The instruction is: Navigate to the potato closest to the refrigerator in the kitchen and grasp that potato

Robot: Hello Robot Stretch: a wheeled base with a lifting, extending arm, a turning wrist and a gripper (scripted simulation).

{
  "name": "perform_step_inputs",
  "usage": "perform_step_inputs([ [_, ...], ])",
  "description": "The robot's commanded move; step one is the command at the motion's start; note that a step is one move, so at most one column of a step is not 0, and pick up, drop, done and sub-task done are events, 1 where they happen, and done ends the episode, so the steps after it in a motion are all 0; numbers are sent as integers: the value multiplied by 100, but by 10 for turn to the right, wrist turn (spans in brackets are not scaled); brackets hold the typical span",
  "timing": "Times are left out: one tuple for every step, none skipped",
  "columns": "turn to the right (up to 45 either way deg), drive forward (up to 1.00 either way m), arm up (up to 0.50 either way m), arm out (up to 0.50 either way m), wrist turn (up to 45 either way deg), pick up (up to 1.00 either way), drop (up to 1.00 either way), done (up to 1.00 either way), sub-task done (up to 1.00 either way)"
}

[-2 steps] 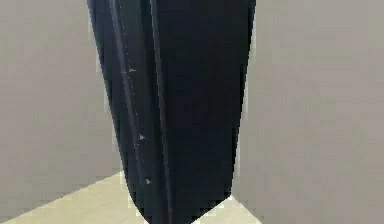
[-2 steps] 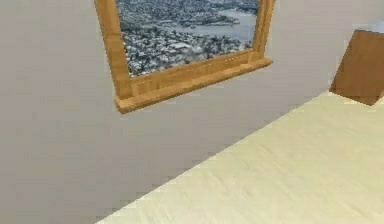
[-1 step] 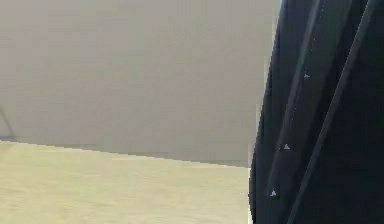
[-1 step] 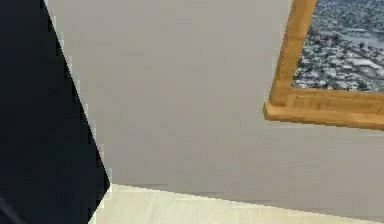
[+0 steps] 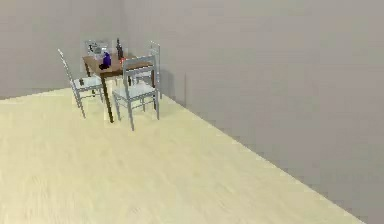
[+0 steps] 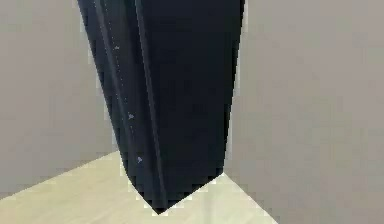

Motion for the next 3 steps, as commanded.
perform_step_inputs([
  [-300,0,0,0,0,0,0,0,0],
  [0,100,0,0,0,0,0,0,0],
  [-30,0,0,0,0,0,0,0,0],
])
